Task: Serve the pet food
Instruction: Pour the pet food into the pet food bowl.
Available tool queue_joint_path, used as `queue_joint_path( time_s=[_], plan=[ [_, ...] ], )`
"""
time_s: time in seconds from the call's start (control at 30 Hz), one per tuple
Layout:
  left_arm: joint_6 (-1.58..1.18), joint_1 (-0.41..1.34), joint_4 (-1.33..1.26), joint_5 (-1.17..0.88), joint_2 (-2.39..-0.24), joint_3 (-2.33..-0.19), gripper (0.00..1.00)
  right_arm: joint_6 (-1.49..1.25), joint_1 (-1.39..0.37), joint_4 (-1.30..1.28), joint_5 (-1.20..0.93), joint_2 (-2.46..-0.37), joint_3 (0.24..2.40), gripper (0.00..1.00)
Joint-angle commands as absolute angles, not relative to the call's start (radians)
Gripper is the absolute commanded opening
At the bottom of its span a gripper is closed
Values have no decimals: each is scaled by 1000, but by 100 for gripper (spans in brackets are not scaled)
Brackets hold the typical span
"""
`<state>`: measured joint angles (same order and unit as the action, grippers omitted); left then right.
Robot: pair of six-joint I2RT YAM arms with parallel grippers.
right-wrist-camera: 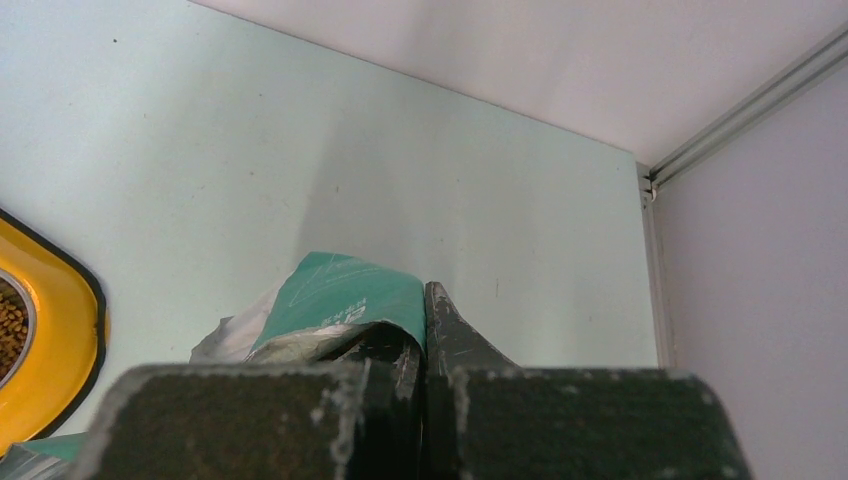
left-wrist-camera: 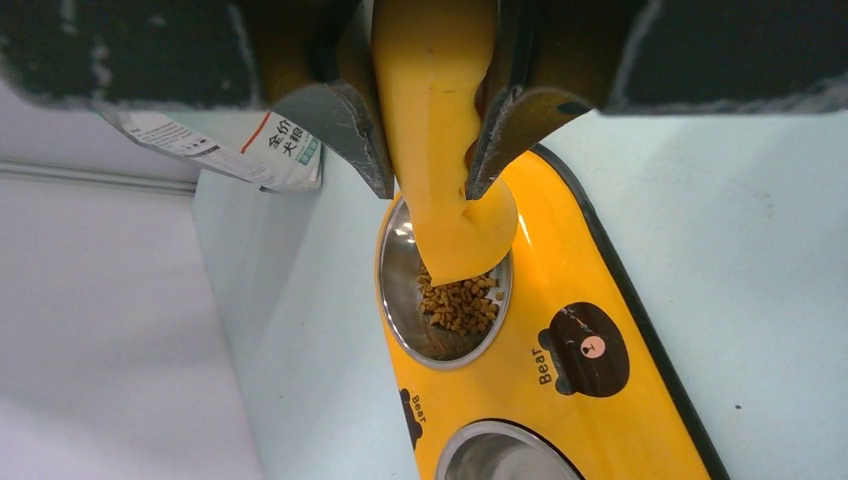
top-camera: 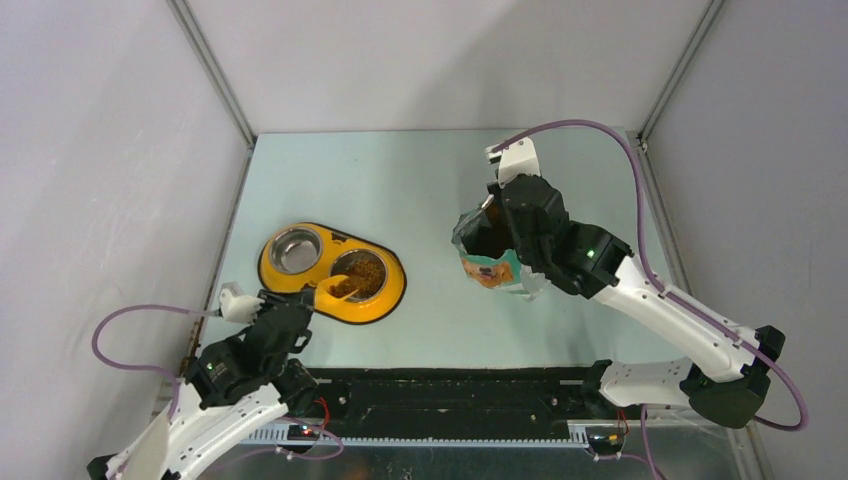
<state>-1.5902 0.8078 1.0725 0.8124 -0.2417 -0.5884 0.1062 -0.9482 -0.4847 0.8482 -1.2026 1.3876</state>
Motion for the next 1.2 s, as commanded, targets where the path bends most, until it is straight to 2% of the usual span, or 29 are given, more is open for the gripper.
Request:
queue_joint_path(
  time_s=[0.0,0.77,1.17],
  plan=[
    [-1630,802,1121,907,-280,-660,0,114,-935,-347,930,-1174,1418,0],
    [-1549,802,1233,952,-420,-792,0,110,-927,-347,928,-1174,1418,0],
    [-1368,800,1068,929,-467,-812,0,120,-927,-350,926,-1176,1424,0]
  ],
)
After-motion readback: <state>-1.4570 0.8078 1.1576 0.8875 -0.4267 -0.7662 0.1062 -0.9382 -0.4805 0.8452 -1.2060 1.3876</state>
